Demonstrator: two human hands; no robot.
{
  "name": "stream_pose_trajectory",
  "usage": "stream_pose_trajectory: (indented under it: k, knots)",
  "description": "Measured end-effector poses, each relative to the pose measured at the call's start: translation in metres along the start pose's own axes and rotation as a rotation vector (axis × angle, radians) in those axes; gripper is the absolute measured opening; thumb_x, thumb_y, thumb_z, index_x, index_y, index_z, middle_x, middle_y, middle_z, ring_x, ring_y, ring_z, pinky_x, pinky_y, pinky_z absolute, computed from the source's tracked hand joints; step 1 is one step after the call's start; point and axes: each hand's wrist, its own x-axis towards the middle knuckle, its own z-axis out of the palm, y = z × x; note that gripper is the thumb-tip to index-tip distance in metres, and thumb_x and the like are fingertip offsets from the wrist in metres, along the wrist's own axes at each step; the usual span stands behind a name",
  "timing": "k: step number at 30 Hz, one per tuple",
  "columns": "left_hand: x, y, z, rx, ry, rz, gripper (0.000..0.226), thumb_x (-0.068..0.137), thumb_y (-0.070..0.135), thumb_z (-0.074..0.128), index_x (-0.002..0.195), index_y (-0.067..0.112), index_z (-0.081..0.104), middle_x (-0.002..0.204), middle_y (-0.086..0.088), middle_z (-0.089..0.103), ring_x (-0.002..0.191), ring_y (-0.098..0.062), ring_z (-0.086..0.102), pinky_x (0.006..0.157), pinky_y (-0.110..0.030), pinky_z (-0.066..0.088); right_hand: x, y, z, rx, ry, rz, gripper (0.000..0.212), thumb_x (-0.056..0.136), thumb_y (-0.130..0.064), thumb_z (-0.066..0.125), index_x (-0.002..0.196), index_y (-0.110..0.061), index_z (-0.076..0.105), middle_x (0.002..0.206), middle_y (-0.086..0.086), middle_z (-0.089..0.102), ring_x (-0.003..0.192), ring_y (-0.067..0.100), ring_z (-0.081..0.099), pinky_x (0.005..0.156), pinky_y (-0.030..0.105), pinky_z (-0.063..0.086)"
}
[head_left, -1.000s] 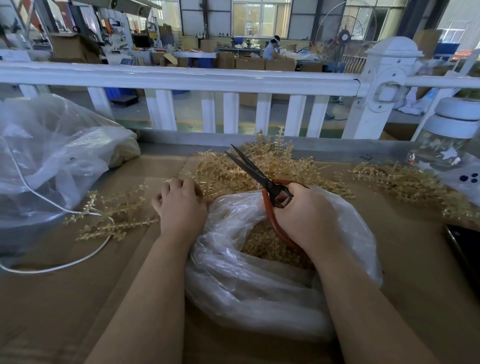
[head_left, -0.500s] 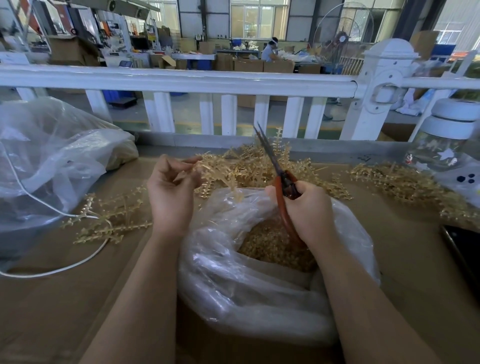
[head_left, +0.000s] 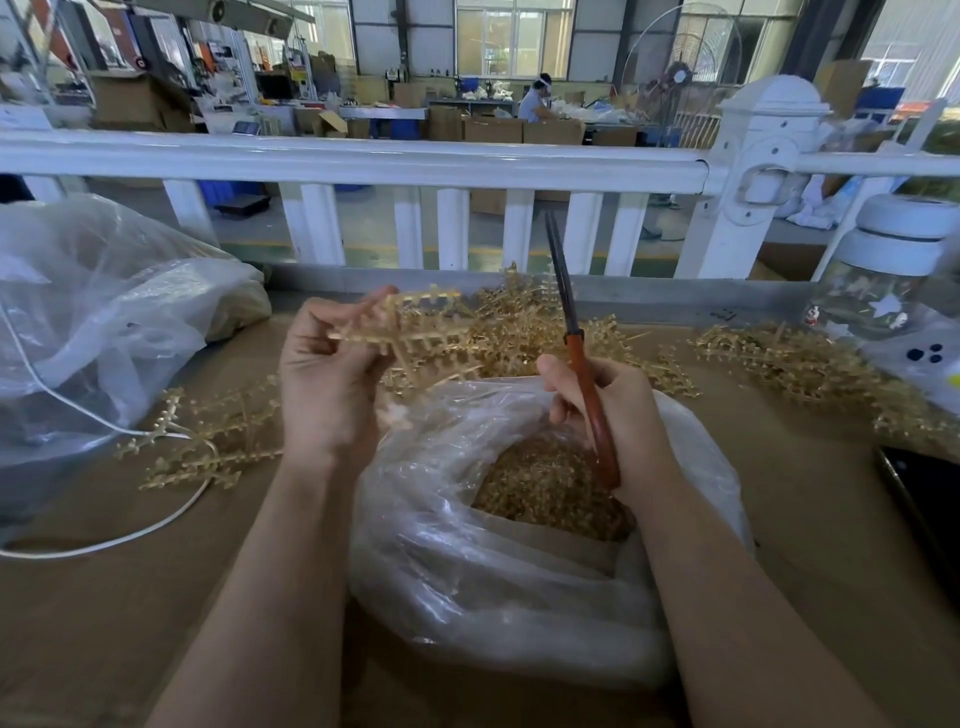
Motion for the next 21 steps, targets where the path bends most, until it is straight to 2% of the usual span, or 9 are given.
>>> stream_pose_trajectory:
  k: [2,5,8,11,15,17,21]
  knots:
    - [-0.003,-0.003,0.008,0.013,-0.043,-0.004,0.036,0.079,-0.01,0.065,0.071,0.025,0.063,0.096,-0.003,0.076,0.097,-0.016,0.07,0.069,-0.024,0.056,-0.001,-0.002,-0.001,0.118,-0.105,0.024,0.046,0.072,-0.047,0.076,0.086,-0.003,0.071,0.064,0.01,0.068,0.036,0.009,0.044,0.036,0.018,0.033]
    - [-0.007,-0.006,0.014,0.023,-0.086,0.0,0.024,0.071,0.008,0.075,0.067,0.03,0.066,0.097,-0.003,0.075,0.103,-0.018,0.068,0.077,-0.027,0.055,-0.002,-0.001,-0.002,0.151,-0.23,0.027,0.047,0.076,-0.052,0.077,0.087,-0.007,0.073,0.078,0.017,0.073,0.039,0.011,0.044,0.039,0.02,0.032]
    - [-0.01,-0.008,0.015,0.036,-0.112,-0.011,0.019,0.067,0.017,0.079,0.069,0.029,0.065,0.099,-0.003,0.074,0.101,-0.018,0.069,0.077,-0.027,0.055,-0.003,-0.001,-0.001,0.136,-0.291,0.054,0.03,0.078,-0.051,0.075,0.079,-0.021,0.079,0.088,0.016,0.076,0.042,0.01,0.044,0.04,0.019,0.034]
    - [-0.01,-0.009,0.015,0.049,-0.128,-0.008,0.02,0.072,0.01,0.076,0.071,0.027,0.065,0.099,-0.004,0.074,0.099,-0.019,0.068,0.075,-0.027,0.055,-0.005,-0.003,0.0,0.145,-0.326,0.051,0.021,0.08,-0.047,0.076,0.072,-0.027,0.078,0.092,0.017,0.076,0.044,0.011,0.042,0.042,0.02,0.035]
    - [-0.011,-0.01,0.014,0.087,-0.126,0.017,0.025,0.075,0.006,0.073,0.071,0.03,0.067,0.098,-0.004,0.074,0.101,-0.02,0.068,0.076,-0.028,0.054,-0.008,-0.006,0.002,0.185,-0.348,0.053,0.027,0.073,-0.048,0.079,0.075,-0.022,0.074,0.092,0.019,0.075,0.049,0.018,0.041,0.042,0.02,0.035]
    - [-0.011,-0.01,0.015,0.105,-0.125,0.025,0.026,0.074,0.006,0.074,0.071,0.031,0.068,0.097,-0.003,0.075,0.1,-0.02,0.069,0.077,-0.027,0.054,-0.009,-0.007,0.003,0.214,-0.368,0.059,0.023,0.077,-0.047,0.076,0.071,-0.025,0.073,0.088,0.018,0.075,0.055,0.025,0.04,0.042,0.021,0.034]
    - [-0.011,-0.012,0.014,0.137,-0.124,0.029,0.026,0.074,0.006,0.074,0.071,0.03,0.067,0.098,-0.004,0.075,0.101,-0.021,0.069,0.078,-0.028,0.055,-0.008,-0.009,0.003,0.243,-0.385,0.071,0.021,0.082,-0.043,0.072,0.066,-0.03,0.073,0.084,0.017,0.074,0.063,0.028,0.04,0.042,0.022,0.032]
